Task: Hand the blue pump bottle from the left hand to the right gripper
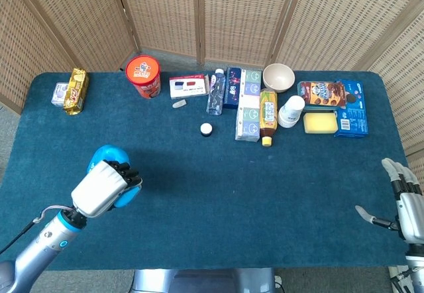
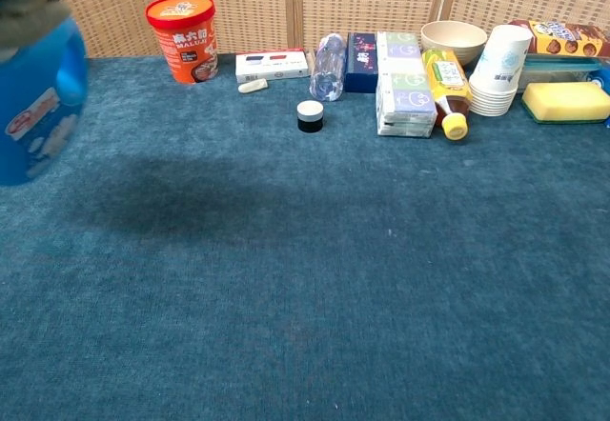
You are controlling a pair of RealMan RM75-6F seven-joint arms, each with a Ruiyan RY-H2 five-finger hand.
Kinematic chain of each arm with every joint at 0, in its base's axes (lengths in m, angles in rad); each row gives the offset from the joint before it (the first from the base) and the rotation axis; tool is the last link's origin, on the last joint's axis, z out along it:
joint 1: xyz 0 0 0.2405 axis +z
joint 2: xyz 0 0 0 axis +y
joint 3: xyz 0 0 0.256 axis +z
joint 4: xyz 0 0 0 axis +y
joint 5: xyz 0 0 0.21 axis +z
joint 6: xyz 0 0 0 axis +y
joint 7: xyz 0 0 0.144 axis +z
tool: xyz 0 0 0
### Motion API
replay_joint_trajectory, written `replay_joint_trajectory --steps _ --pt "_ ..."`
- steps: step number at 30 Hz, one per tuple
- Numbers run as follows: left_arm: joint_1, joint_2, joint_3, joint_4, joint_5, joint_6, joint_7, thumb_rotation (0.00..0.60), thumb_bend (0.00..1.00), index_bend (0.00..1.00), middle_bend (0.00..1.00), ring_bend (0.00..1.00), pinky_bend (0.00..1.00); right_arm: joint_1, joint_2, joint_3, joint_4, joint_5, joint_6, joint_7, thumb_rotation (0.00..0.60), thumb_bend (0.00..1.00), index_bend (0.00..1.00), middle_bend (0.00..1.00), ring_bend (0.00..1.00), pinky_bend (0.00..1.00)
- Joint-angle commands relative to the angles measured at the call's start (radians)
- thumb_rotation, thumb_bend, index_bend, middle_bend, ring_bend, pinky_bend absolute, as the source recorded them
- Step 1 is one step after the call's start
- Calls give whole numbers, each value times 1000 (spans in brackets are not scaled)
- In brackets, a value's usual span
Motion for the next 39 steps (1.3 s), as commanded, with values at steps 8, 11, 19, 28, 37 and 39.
replay_joint_trajectory --steps 8,11,19,28,37,39 --pt "-121 -59 -85 -91 -81 -98 -228 600 469 774 722 663 821 109 40 -24 17 -156 -55 404 518 0 0 92 7 78" --pt "-162 -99 -108 -130 -112 -146 -218 600 469 774 722 662 821 157 47 -24 0 -184 -94 445 518 0 0 92 7 81" --pt "-232 -179 -152 -195 -200 -224 -191 600 469 773 722 662 821 237 36 -19 -26 -176 -174 542 521 0 0 92 13 98" --pt "-322 -323 -229 -175 -269 -244 -113 600 469 774 722 662 821 301 -9 -32 -57 -181 -230 567 522 0 0 91 13 98" --pt "-394 -447 -266 -96 -331 -257 -72 600 469 773 722 662 821 332 -27 -49 -56 -192 -228 633 522 0 0 92 14 99" --pt "-409 -477 -273 -80 -343 -255 -71 600 469 774 722 662 821 342 -33 -53 -58 -199 -229 644 522 0 0 92 15 99"
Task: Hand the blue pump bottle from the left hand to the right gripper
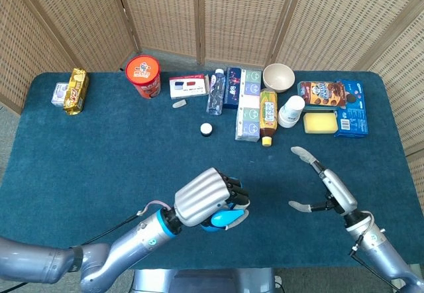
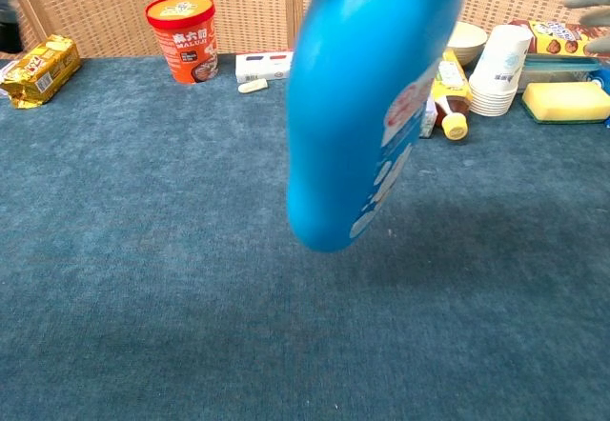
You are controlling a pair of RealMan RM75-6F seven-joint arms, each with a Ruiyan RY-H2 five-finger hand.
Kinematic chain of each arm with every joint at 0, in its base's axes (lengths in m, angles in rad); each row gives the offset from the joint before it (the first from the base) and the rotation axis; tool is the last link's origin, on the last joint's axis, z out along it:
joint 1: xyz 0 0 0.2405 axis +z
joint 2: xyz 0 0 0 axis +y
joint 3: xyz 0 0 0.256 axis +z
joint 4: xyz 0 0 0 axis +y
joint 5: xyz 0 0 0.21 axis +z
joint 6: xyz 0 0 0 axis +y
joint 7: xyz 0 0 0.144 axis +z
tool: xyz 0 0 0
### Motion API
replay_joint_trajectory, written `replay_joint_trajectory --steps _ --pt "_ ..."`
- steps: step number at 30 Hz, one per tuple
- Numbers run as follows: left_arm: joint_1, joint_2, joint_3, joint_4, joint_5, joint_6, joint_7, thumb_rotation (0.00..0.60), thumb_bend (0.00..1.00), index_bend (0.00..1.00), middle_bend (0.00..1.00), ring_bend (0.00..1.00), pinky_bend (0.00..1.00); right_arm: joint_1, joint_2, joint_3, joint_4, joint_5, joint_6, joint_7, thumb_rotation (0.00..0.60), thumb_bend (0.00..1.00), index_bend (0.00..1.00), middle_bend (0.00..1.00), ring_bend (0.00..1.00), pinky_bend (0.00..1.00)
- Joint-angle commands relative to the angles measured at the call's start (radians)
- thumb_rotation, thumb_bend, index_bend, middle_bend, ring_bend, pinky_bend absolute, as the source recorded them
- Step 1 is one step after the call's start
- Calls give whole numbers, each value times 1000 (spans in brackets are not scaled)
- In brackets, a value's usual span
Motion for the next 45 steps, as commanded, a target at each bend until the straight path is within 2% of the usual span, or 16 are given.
replay_joint_trajectory --steps 1,8,21,36,45 --pt "-27 -47 -14 30 -19 0 9 600 468 773 722 662 821 17 -11 -6 -4 -9 -1 13 522 0 0 92 15 99" --pt "-50 -93 -14 48 -41 -1 24 600 468 773 722 662 821 33 -30 2 -33 9 -6 -21 523 0 0 98 20 99" --pt "-85 -176 -15 38 -59 24 104 600 468 774 722 662 821 45 -49 33 -145 111 -31 -215 530 0 0 107 27 99" --pt "-118 -264 -27 109 -71 39 96 600 468 774 722 662 821 57 -56 41 -208 134 -45 -265 530 0 0 108 30 99" --pt "-124 -273 -27 81 -69 39 105 600 468 773 722 662 821 70 -72 41 -212 142 -65 -285 530 0 0 110 30 99"
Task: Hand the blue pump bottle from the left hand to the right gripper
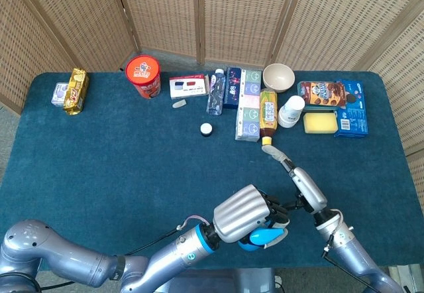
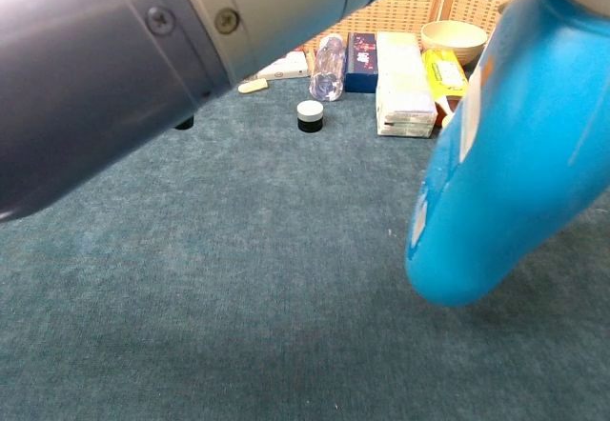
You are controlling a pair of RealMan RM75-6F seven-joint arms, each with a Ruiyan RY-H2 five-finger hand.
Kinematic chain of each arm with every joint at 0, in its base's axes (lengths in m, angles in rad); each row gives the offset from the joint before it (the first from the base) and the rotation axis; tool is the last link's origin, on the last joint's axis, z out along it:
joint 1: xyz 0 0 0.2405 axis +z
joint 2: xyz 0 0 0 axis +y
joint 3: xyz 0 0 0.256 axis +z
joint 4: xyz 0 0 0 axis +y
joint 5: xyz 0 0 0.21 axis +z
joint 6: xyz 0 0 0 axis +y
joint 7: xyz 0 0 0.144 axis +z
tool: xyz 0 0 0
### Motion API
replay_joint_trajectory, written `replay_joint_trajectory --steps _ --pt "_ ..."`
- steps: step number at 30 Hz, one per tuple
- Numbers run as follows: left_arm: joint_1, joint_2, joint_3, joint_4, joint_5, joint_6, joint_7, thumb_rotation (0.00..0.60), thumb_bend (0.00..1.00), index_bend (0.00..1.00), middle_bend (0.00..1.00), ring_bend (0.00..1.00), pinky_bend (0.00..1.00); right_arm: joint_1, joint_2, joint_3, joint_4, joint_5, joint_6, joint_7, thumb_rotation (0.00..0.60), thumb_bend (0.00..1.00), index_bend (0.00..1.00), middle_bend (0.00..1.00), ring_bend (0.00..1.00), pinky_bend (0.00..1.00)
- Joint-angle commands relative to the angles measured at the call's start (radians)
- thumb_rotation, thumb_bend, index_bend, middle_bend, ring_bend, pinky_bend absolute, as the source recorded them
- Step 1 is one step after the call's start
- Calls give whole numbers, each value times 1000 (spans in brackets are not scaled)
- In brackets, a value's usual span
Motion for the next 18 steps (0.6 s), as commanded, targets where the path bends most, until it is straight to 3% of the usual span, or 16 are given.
replay_joint_trajectory --steps 1,18 --pt "0 8 -1 -11 10 5 13 600 468 774 722 662 821 3 -2 -1 -4 -2 -4 -5 530 0 0 110 30 99" --pt "-8 -11 -4 -24 -21 0 12 600 468 774 722 661 821 27 -52 16 -13 57 -44 -80 534 0 0 139 37 99"
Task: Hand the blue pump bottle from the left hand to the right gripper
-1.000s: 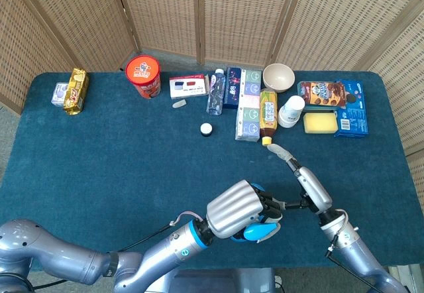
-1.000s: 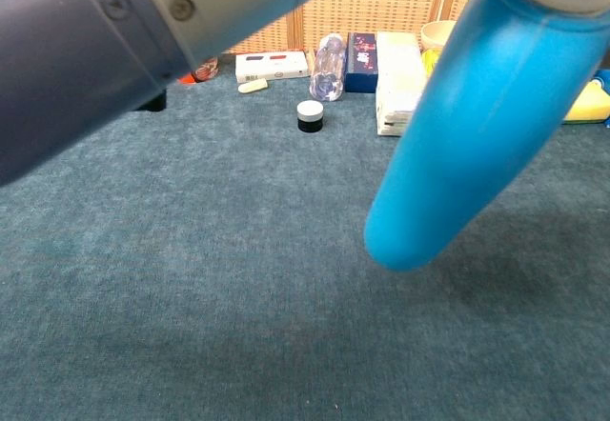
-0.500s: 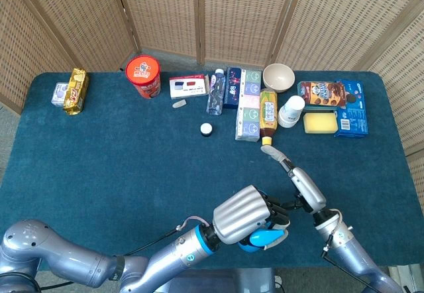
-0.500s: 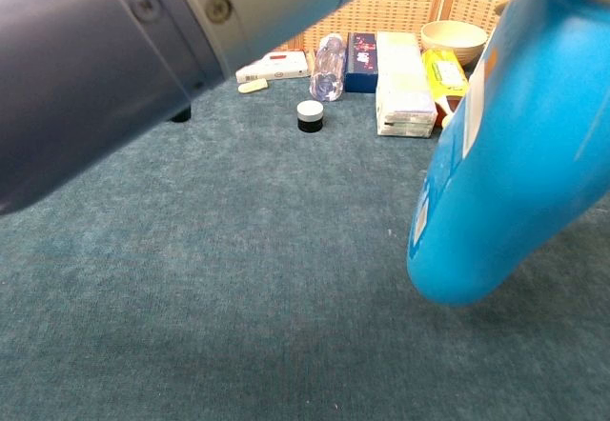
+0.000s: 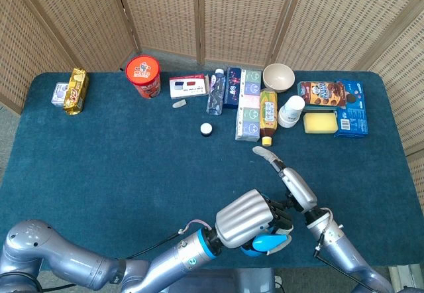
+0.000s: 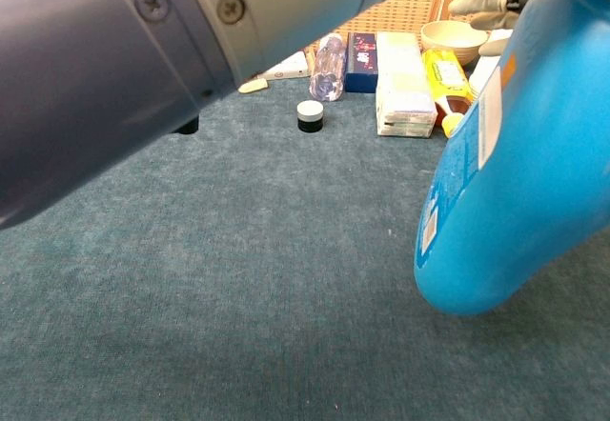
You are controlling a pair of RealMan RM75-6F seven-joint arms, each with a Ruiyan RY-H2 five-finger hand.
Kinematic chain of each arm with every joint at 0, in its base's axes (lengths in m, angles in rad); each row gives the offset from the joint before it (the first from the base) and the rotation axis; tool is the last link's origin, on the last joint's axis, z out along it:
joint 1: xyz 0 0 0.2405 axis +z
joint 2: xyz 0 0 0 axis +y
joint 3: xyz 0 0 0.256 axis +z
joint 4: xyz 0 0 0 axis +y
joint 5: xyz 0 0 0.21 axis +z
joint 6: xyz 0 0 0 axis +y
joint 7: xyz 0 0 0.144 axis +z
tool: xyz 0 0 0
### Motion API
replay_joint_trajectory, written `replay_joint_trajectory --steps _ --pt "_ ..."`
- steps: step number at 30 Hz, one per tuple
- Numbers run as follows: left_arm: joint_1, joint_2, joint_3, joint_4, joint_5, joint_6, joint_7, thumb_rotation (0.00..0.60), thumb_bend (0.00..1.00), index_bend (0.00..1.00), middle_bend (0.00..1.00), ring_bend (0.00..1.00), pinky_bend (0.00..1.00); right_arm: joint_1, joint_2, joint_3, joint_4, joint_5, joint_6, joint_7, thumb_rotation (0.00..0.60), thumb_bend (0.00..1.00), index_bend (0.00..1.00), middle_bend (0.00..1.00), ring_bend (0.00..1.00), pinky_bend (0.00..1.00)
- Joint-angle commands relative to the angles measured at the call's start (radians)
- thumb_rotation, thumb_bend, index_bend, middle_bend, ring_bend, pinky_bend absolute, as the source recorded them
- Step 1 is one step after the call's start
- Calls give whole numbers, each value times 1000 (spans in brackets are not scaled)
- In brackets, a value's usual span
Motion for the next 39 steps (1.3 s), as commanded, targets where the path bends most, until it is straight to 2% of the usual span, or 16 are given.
replay_joint_trajectory --steps 1,5,6,8,9,11,13,16,22,26,27,29,31,33,36,39 --pt "-1 -1 -2 2 -1 1 0 600 468 774 722 661 821 0 -6 2 3 0 0 11 537 0 0 154 45 99" --pt "-4 -9 -1 9 -2 -1 -3 600 468 773 722 662 821 1 -16 8 -9 -10 9 44 576 0 6 229 117 121" --pt "-5 -12 0 12 -2 -1 -3 600 468 773 722 662 821 1 -18 10 -14 -12 14 55 591 0 44 282 153 144" --pt "-6 -15 -1 16 -1 -1 -3 600 468 773 722 662 821 1 -18 16 -31 -15 19 84 600 0 179 394 223 191" --pt "-7 -16 -2 17 -2 0 -4 600 468 773 722 662 821 2 -15 17 -37 -17 20 94 600 10 291 473 281 228" --pt "-7 -15 -3 20 -1 1 1 600 468 773 722 662 821 2 -7 19 -49 -24 22 109 600 87 466 597 381 287" --pt "-6 -14 -5 18 -2 3 0 600 468 773 722 661 821 1 1 20 -56 -27 26 121 600 240 648 725 475 351" --pt "-4 -11 -7 16 1 8 1 600 468 774 722 661 821 -2 10 19 -64 -28 28 133 600 358 775 836 565 438" --pt "0 -5 -10 9 -1 11 -1 600 468 773 722 658 821 -5 27 16 -72 -26 25 170 600 460 789 915 635 682" --pt "2 -2 -6 7 -2 11 4 600 467 726 677 608 815 -6 29 14 -70 -29 28 159 600 478 790 918 640 741" --pt "3 -1 -5 8 -1 13 7 600 461 665 611 553 792 -7 30 13 -70 -29 28 152 600 479 790 918 641 749" --pt "8 12 2 3 -2 10 11 600 440 484 436 402 695 -9 31 12 -68 -24 31 133 600 481 790 918 641 772" --pt "15 36 1 -15 0 7 5 600 415 341 312 286 603 -16 26 17 -62 -1 39 99 600 482 790 918 642 792" --pt "21 51 0 -30 5 11 4 600 389 242 215 206 536 -22 18 23 -59 21 47 62 600 481 790 918 642 793" --pt "32 79 -6 -62 6 17 -3 600 364 166 131 140 475 -30 8 31 -53 58 55 8 600 482 790 918 642 796" --pt "45 116 -6 -95 4 20 1 600 339 134 75 97 434 -36 4 39 -46 94 52 -5 600 481 788 918 642 798"
